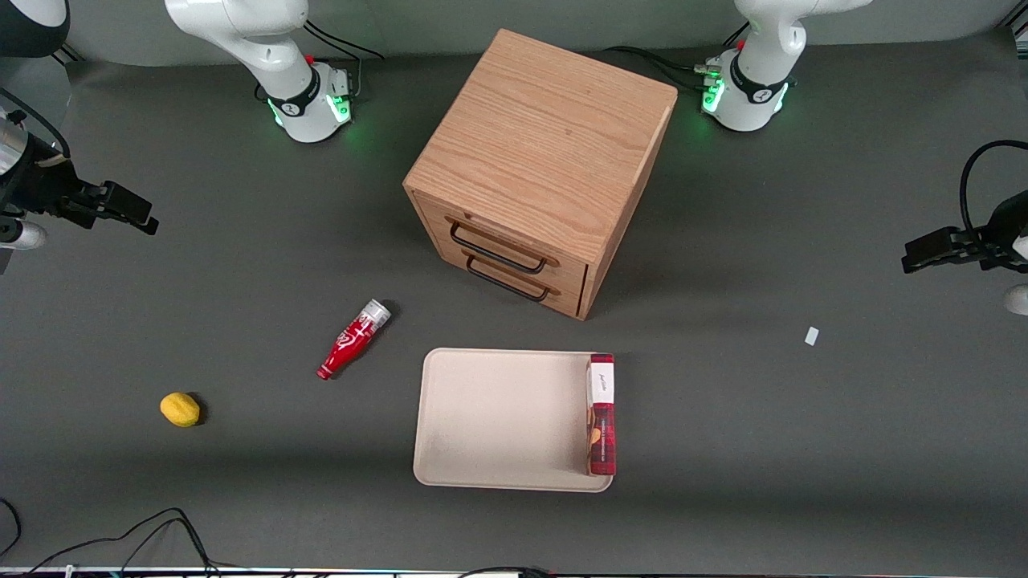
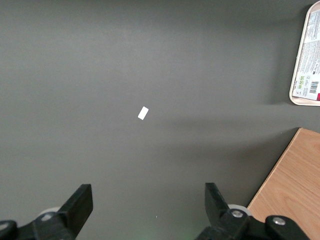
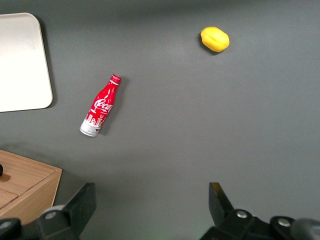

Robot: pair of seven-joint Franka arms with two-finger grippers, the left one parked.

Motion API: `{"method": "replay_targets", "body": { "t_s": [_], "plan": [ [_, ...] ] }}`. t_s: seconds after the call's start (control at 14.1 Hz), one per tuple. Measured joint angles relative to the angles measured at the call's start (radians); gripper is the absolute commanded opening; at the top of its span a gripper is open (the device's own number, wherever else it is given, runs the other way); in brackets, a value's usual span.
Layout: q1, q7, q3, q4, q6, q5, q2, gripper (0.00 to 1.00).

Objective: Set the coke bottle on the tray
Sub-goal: 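Move the right gripper out toward the red Coca-Cola bottle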

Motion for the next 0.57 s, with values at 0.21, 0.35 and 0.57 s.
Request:
{"method": "replay_targets", "body": {
  "t_s": [0.21, 0.35, 0.57],
  "plan": [
    [0.000, 0.000, 0.000, -0.002, 0.001, 0.000, 0.000, 1.00],
    [0.000, 0.000, 0.000, -0.004, 0.002, 0.000, 0.000, 1.00],
    [0.000, 0.033, 0.000, -0.020, 0.001, 0.000, 0.000, 1.00]
  ]
}}
